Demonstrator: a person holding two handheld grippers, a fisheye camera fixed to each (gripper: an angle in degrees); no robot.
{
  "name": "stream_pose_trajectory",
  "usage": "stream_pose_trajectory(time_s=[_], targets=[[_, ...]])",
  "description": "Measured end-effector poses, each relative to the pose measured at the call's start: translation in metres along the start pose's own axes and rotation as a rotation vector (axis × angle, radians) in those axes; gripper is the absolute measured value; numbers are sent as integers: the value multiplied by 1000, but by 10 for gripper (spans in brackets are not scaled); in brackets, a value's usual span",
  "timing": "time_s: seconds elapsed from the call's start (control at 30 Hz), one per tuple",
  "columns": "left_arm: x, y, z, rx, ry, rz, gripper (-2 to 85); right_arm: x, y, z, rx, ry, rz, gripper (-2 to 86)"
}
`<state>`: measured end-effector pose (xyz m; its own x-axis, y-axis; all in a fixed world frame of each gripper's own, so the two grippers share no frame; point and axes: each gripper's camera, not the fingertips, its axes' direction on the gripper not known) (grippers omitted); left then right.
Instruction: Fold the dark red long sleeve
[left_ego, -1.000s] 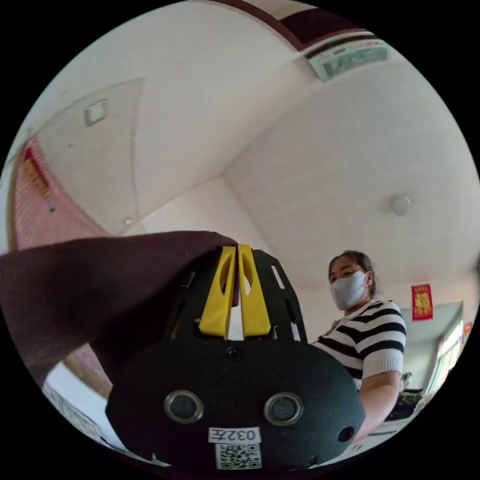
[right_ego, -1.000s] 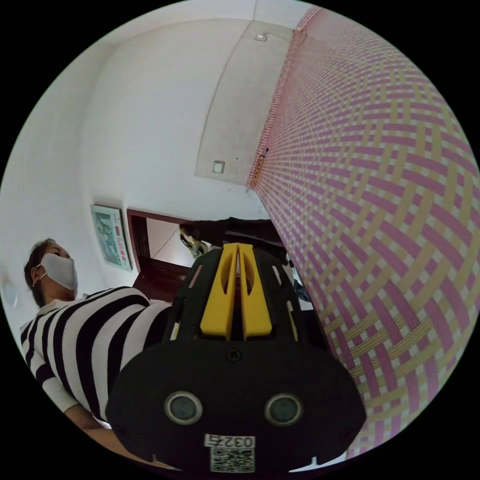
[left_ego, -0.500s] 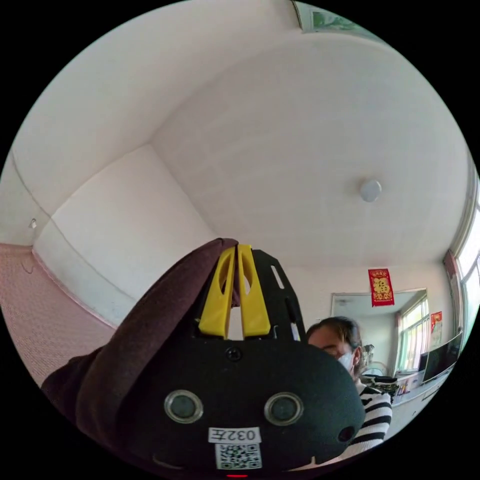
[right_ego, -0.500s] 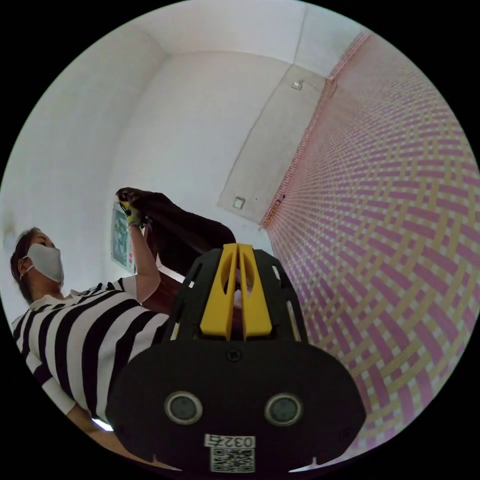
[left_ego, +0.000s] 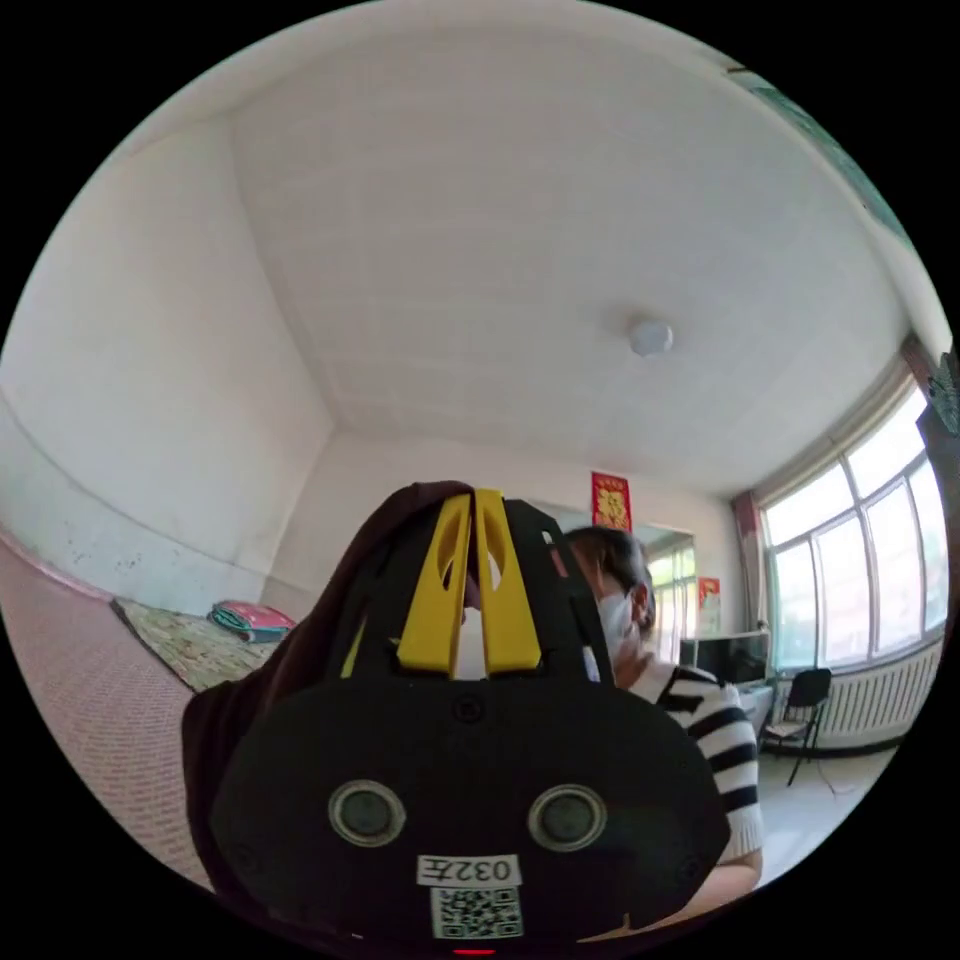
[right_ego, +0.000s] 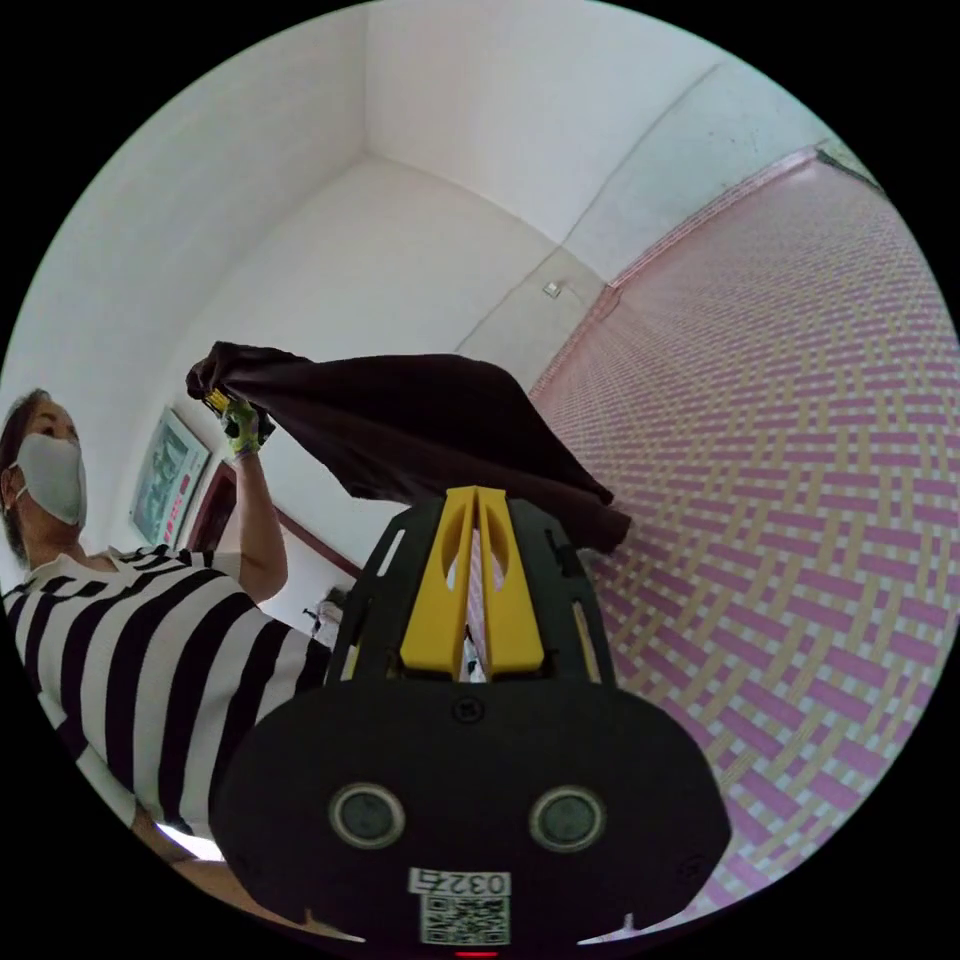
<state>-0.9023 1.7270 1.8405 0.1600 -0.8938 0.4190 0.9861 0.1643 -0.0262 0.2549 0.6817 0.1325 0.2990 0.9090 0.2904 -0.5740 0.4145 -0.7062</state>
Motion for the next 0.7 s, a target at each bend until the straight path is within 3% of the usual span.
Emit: stream_pose_trajectory(time_s=[0.13,0.23,0.47,0.57,0.7], targets=[[10,49,-37,-76,74,88,-9,-13,14,25,30,31,-21,-10],[17,102,-103,-51,-52,21,-9,-14,28,58,25,27,-7,-10],[77,288,-309,292,-553,-464,-9,-5,55,170,-164,9,38,1],[128,344,-340,421,-677,-537,-9,-2,62,225,-294,23,36,24],[179,380,-345,539,-707,-516,-9,14,68,293,-417,87,97,58]])
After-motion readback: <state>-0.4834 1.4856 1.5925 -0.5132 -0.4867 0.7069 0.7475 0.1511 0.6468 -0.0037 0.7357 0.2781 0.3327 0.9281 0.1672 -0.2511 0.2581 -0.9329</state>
